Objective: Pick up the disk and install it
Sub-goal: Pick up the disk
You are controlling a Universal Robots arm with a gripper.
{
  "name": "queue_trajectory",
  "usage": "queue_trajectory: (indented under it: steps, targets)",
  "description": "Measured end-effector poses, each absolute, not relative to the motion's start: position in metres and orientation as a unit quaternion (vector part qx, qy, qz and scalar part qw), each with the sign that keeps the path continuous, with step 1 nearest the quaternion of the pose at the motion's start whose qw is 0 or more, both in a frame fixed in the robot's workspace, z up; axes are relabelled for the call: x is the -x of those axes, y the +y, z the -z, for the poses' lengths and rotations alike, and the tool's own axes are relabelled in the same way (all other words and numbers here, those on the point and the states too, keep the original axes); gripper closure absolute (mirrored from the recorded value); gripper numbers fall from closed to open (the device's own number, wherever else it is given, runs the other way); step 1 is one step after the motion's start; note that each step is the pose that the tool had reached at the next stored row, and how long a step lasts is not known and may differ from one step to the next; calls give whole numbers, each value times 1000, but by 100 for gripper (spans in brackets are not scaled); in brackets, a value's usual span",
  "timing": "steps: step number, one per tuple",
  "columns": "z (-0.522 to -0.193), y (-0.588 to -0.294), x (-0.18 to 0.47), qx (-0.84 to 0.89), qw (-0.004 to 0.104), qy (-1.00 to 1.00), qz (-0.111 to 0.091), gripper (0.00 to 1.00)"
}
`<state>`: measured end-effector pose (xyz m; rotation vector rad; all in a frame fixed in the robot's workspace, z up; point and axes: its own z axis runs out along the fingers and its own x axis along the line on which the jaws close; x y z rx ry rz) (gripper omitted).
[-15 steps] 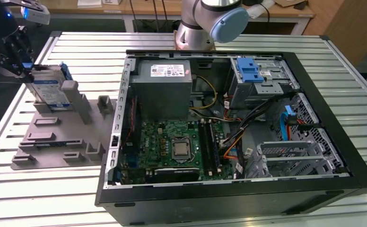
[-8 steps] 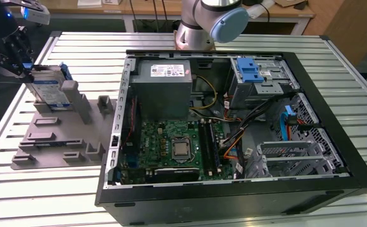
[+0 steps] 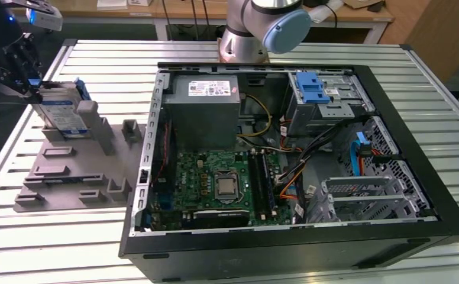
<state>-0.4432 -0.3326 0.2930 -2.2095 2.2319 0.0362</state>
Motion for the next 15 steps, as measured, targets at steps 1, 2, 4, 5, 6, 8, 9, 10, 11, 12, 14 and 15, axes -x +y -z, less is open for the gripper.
queue_trajectory:
  steps: [1, 2, 4, 5, 6, 8, 9, 10, 11, 12, 14, 15]
  targets:
    - [-294, -333, 443, 703, 0, 711, -12, 64]
    - [-295, -333, 443, 703, 0, 711, -12, 64]
    - [-297, -333, 443, 703, 0, 711, -12, 64]
    - [-297, -333, 443, 703, 0, 711, -12, 64]
    - [-298, -333, 443, 703, 0, 711, -12, 64]
    - [-300, -333, 443, 703, 0, 711, -12, 64]
    - [-301, -333, 443, 703, 0, 711, -12, 64]
    - [-303, -333, 443, 703, 0, 711, -12, 64]
    - [-304, -333, 443, 703, 0, 711, -12, 64]
    - [-305, -333, 443, 703, 0, 711, -12, 64]
    - [-308, -333, 443, 703, 0, 711, -12, 64]
    - [-309, -333, 443, 703, 0, 711, -12, 64]
